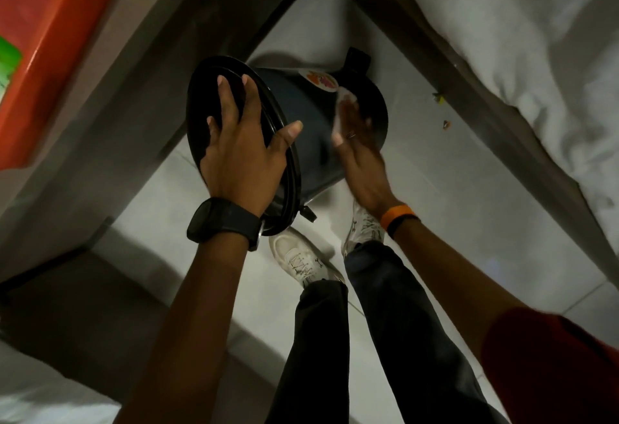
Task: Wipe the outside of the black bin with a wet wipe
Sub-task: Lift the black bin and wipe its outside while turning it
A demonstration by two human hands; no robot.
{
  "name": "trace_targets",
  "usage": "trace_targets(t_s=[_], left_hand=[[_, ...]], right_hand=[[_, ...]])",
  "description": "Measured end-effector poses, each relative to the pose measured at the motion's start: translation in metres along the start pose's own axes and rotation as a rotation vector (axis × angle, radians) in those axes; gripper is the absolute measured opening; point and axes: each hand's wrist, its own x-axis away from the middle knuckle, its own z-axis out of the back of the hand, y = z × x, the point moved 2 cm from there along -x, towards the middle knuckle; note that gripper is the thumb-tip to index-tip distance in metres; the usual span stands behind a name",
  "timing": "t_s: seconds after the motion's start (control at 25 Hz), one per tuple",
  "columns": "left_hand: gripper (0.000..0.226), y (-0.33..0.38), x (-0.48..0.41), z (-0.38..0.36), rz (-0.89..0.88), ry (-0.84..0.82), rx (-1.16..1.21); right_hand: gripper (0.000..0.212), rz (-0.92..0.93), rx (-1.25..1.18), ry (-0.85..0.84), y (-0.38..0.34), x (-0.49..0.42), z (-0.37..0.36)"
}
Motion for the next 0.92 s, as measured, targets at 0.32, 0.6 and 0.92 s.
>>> trace_targets(t_s=[0.32, 0.6, 0.92], left_hand=[[0.085, -0.002, -0.009, 0.005, -0.033, 0.012, -0.031], [0.094, -0.001, -0.033, 0.016, -0.026, -0.011, -0.064], [0.088, 0.013, -0.041, 0.016, -0.029, 0.047, -0.107]], right_hand=[[0.071, -0.37, -0.125, 0.108, 0.056, -0.013, 0.013], [0.074, 0.224, 0.163, 0.015, 0.013, 0.012, -0.029], [0.079, -0.295, -0.181, 0.049, 0.028, 0.011, -0.013]])
